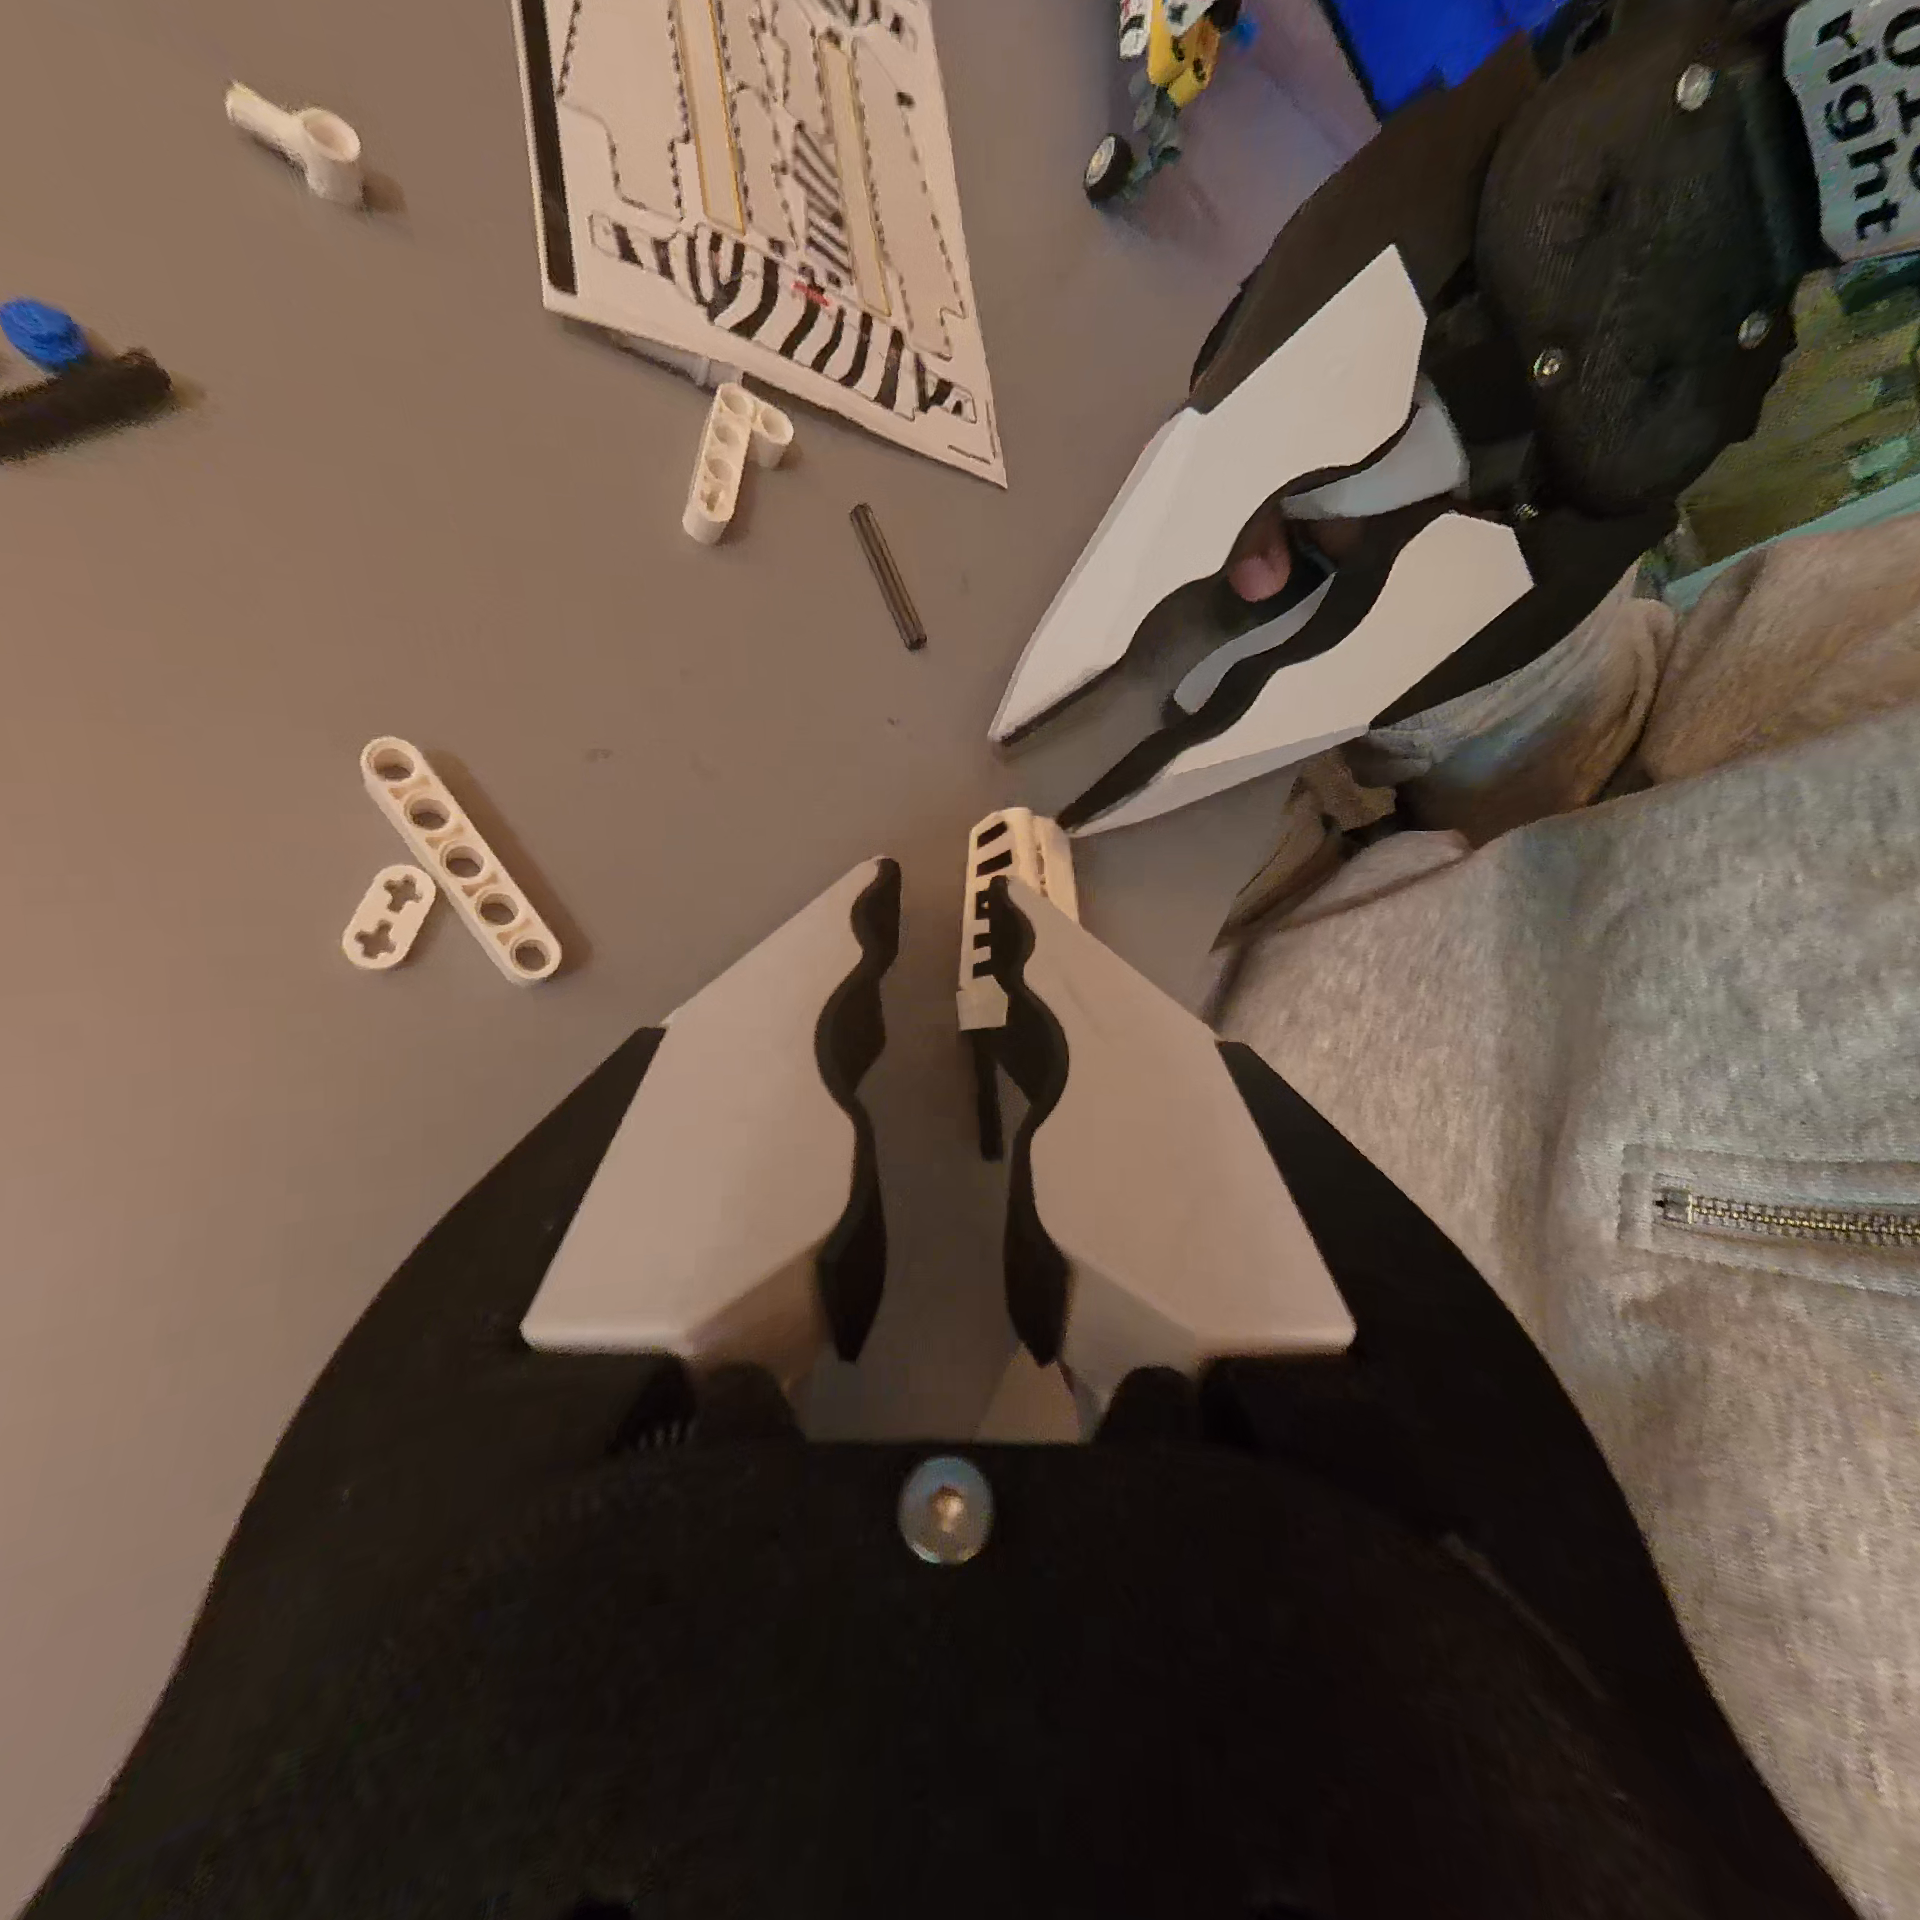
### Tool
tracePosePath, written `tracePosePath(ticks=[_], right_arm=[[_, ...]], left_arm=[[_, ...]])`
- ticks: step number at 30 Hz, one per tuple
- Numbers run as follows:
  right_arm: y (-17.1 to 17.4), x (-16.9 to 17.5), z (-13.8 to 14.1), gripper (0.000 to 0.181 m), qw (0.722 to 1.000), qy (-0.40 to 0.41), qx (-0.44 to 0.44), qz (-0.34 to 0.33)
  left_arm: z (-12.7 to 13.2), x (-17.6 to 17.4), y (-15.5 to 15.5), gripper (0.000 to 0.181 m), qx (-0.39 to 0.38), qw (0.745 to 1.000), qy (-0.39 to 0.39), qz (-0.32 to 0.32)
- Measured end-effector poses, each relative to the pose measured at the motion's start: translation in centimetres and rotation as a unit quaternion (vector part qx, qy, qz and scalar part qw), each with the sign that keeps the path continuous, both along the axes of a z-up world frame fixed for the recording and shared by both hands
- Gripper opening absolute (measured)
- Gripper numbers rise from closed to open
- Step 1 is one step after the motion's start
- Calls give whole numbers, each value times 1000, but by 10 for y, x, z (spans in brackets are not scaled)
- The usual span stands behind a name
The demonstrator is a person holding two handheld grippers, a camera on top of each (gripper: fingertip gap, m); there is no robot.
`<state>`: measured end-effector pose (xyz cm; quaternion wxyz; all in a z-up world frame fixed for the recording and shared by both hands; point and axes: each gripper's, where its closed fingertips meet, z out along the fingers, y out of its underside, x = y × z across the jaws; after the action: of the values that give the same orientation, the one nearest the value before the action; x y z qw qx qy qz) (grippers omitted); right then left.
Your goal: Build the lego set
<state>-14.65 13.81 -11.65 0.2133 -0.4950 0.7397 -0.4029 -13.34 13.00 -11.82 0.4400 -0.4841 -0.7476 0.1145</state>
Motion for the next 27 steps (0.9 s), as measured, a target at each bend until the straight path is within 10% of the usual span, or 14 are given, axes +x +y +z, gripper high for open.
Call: tracePosePath(ticks=[27], right_arm=[[4,-10,24,24,988,-23,-106,-108]], left_arm=[[38,27,-14,0,-219,955,171,105]])
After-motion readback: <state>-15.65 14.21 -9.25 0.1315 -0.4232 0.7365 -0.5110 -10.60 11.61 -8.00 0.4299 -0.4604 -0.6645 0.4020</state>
